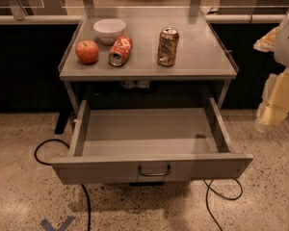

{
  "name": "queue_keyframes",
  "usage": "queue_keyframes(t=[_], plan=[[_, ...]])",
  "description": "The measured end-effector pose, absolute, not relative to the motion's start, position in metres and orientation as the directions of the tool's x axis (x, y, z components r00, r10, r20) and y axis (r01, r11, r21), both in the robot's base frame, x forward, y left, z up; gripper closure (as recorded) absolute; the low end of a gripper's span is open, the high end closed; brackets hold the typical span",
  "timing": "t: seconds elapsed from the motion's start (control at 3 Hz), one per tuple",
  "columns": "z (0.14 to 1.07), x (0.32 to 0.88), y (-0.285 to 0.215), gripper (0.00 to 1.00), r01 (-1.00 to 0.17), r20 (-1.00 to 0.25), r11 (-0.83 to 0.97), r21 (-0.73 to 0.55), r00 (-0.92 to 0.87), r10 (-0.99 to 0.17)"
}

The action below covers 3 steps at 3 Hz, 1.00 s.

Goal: Place orange can into top drawer

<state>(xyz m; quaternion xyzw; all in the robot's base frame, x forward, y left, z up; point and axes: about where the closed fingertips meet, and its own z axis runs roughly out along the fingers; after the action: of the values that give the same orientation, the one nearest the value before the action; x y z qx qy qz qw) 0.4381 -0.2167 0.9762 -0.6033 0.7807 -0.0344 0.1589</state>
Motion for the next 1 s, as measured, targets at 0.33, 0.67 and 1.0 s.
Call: queue_keyframes(t=[0.33, 0.67, 1.0], plan=[[0.976, 0.438, -0.217, 0.0, -0.931, -0.207, 0.27, -0.245, -0.221, -0.953], [0.975, 0.447, -0.215, 0.0, -0.936, -0.233, 0.257, -0.24, -0.202, -0.951], [0.967, 0.483, -0.2, 0.0, -0.952, -0.291, 0.197, -0.235, -0.124, -0.949]])
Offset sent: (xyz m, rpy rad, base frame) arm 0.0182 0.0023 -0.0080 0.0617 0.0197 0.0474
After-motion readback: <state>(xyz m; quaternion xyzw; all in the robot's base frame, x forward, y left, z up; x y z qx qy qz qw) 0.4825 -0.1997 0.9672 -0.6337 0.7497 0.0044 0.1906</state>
